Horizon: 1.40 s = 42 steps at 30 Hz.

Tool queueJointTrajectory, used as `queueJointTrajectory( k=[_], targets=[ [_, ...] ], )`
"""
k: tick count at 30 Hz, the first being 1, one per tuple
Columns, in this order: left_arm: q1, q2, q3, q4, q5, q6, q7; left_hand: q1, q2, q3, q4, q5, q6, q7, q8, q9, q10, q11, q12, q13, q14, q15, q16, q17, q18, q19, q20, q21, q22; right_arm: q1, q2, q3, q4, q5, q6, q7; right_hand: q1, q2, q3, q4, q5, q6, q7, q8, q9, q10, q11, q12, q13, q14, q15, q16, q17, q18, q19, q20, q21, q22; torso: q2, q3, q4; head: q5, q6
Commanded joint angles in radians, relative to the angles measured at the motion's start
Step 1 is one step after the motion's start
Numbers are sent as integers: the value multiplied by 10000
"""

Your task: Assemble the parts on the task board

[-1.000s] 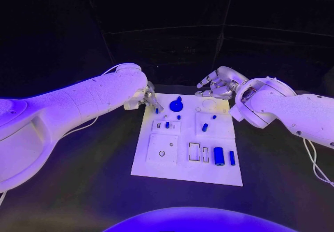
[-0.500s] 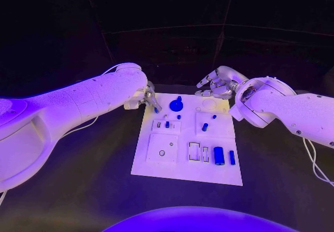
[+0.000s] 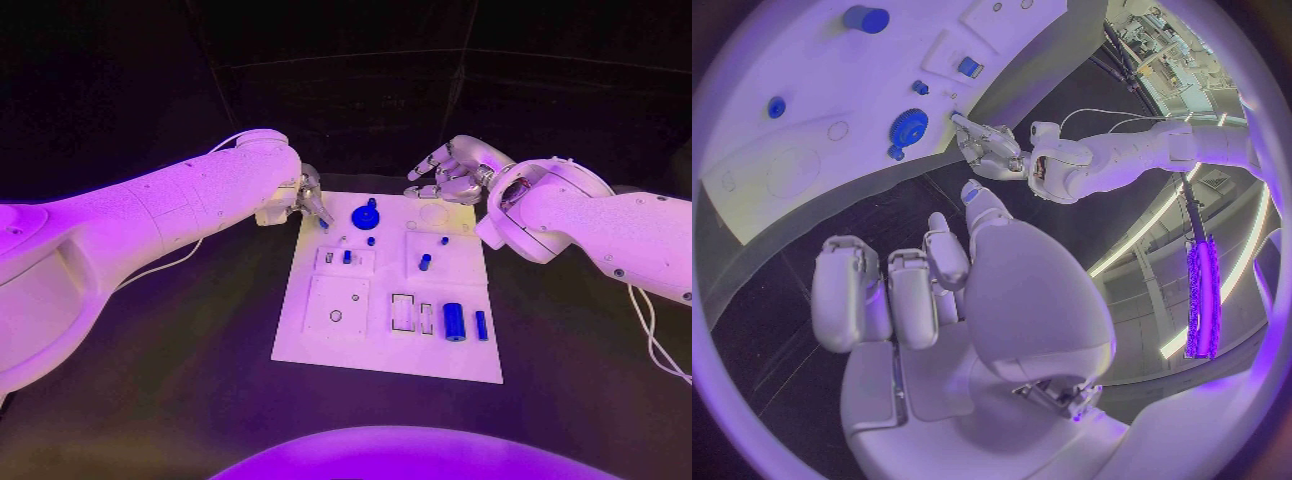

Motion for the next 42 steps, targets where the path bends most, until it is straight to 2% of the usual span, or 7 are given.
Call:
queueJointTrajectory(
  k=[1, 9, 17, 24, 31, 34, 42],
  targets=[
    [19, -185, 5, 274, 520, -600, 132, -207, -101, 1097, -946, 53, 64, -62, 94, 34, 36, 28, -22, 12, 1057, 3, 31, 2634, 28, 154, -4, -25, 340, 19, -16, 8, 11, 9, -10, 16, 10, 68, -52, 16, 57, -68, 3, 58, -12, -72, -6, -11, -1, 649, -85, -39, 896, 184, -38, 8, -70, -15, -15, 7, 28, -29, 4],
    [44, -863, 6, 1331, 919, -1185, -121, -1101, -592, 2591, -1254, 61, 96, -77, 250, 158, 135, 11, 66, 74, 1057, -1, 31, 2634, 36, 165, -8, -50, 355, 19, -39, 8, -1, 9, 15, 5, 10, 68, -52, 16, 57, -68, 3, 58, -12, -72, -6, -11, -1, 649, -85, -39, 896, 184, -38, 8, -70, -15, -32, 25, 67, -32, -5],
    [-16, -1624, -6, 2591, 978, -1821, -259, -1502, -819, 3327, -1392, 51, 98, -76, 355, 236, 191, -2, 130, 120, 1057, -8, 31, 2634, 35, 176, -11, -58, 369, 18, -62, 7, -27, 9, 50, 2, 10, 68, -52, 16, 57, -68, 3, 58, -12, -72, -6, -11, -1, 649, -85, -39, 896, 184, -38, 8, -70, -15, -30, 20, 77, -23, -31],
    [-212, -2442, -20, 3836, 987, -2699, -226, -1681, -981, 3698, -1492, 55, 103, -90, 427, 287, 231, -17, 175, 151, 1057, -15, 31, 2634, 38, 181, -17, -71, 367, 18, -88, 5, -39, 9, 87, -8, 10, 68, -52, 16, 57, -68, 3, 58, -12, -72, -6, -11, -1, 649, -85, -39, 896, 184, -38, 8, -70, -15, -23, 3, 45, -33, -35],
    [-458, -2859, -38, 4569, 983, -3186, -137, -1744, -1052, 3839, -1535, 59, 112, -98, 460, 307, 257, -25, 200, 168, 1057, -20, 31, 2634, 31, 197, -20, -45, 398, 17, -101, 5, -51, 9, 106, -7, 10, 68, -52, 16, 57, -68, 3, 58, -12, -72, -6, -11, -1, 649, -85, -39, 896, 184, -38, 8, -70, -15, -24, 3, 65, -47, -59],
    [-535, -2945, -145, 4811, 761, -3359, -94, -1758, -1065, 3870, -1543, 60, 113, -99, 467, 311, 261, -26, 202, 169, 1057, -21, 31, 2634, 28, 203, -21, -34, 411, 16, -92, 4, -67, 12, 110, -1, 3, 65, -65, 25, 69, -61, 2, 64, -10, -70, -7, -8, 0, 648, -85, -45, 889, 184, -38, 8, -73, -18, -31, 0, 79, -42, -66],
    [-600, -3006, -396, 5088, 267, -3493, -54, -1774, -1077, 3896, -1546, 59, 115, -100, 474, 316, 268, -27, 210, 174, 1057, -23, 31, 2634, 24, 212, -22, -17, 429, 15, -71, 3, -117, 26, 144, 8, 1, 67, -68, 29, 72, -59, 2, 65, -10, -71, -7, -10, -2, 648, -86, -46, 888, 183, -36, 9, -73, -16, -15, 17, 31, 33, -77]
  ],
)
